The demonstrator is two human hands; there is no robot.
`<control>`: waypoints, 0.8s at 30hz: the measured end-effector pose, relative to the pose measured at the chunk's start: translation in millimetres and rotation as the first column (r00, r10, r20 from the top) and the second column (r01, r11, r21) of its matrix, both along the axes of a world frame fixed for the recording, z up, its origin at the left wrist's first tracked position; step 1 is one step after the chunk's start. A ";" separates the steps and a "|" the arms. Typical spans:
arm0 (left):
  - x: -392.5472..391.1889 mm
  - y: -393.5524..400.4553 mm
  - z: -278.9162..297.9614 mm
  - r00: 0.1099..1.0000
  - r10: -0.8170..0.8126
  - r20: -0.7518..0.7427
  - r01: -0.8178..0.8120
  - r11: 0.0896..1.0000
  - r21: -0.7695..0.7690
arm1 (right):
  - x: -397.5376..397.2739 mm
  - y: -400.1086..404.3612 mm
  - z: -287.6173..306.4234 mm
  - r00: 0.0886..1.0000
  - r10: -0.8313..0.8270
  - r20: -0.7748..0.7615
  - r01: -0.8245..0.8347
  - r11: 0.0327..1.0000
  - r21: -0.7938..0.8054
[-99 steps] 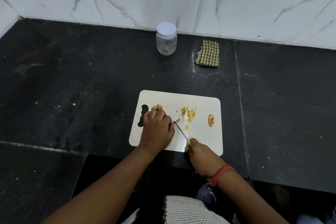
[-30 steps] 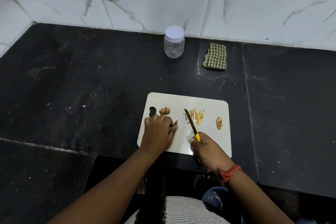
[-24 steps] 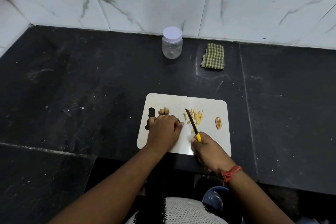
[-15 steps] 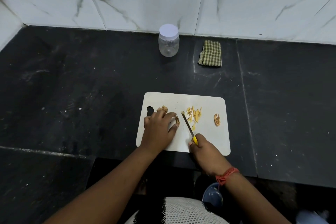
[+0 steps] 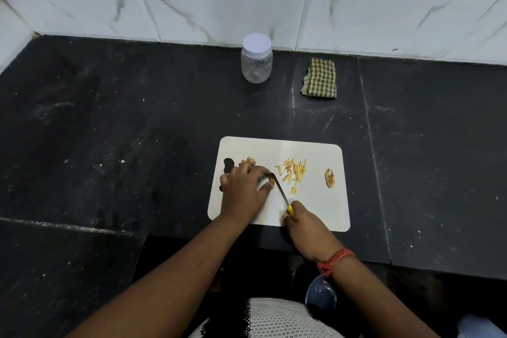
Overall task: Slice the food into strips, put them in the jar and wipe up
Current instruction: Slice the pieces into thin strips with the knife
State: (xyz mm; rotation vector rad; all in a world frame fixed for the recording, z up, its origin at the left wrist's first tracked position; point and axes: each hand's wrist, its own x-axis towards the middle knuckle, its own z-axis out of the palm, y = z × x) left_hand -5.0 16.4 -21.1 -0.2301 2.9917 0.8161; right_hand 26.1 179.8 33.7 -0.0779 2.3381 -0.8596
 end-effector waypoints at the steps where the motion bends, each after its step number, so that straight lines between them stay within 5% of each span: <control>1: -0.2 0.6 0.1 1.000 0.006 -0.001 -0.006 1.000 0.003 | -0.2 -0.3 0.1 1.000 0.004 -0.004 -0.004 1.000 0.003; 24: -1.2 2.2 -3.0 0.999 0.031 -0.014 -0.031 0.999 -0.010 | -13.4 -8.3 -10.0 0.998 0.060 -0.017 -0.059 0.995 0.079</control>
